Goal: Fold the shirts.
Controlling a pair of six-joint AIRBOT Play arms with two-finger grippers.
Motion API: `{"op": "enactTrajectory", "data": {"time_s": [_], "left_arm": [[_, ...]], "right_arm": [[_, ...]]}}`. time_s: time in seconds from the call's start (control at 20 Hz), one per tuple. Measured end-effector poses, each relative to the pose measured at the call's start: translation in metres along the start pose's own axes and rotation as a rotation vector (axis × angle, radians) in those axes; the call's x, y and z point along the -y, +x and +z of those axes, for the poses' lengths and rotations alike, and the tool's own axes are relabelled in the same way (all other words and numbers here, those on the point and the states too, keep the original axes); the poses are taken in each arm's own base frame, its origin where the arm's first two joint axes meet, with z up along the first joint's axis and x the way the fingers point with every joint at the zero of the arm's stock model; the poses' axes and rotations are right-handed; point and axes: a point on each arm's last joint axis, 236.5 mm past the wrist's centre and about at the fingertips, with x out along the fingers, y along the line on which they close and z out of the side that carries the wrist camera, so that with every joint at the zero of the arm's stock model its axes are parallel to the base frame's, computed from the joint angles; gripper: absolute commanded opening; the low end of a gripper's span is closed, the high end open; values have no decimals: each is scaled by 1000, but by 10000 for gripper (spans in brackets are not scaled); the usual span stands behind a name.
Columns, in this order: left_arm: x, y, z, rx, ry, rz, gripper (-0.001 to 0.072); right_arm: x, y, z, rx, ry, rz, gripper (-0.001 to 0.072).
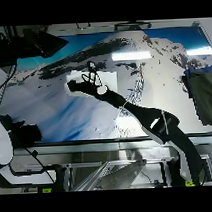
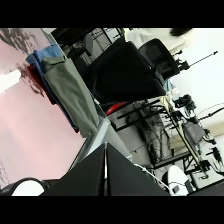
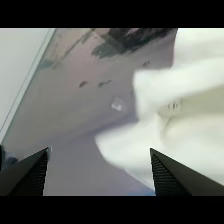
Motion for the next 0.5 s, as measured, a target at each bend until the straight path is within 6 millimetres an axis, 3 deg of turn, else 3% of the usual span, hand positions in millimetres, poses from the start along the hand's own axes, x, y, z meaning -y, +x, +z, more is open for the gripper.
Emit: {"op": "enactTrajectory", "data": {"time_s": [0.15,0.3,0.4,0.5], "left_arm": [[3,-8,-8,-15,5,-3,2],[6,-11,-13,-32,9,-13,2],[7,-11,-15,-40,12,-17,2],[8,-12,-17,-47,18,-19,2]], "right_arm": [[-19,-8,8,-26,-39,57,700],[-26,-40,54,-53,-72,120,700],[-12,-68,82,-98,-47,124,700],[16,-99,107,-152,-1,93,700]]}}
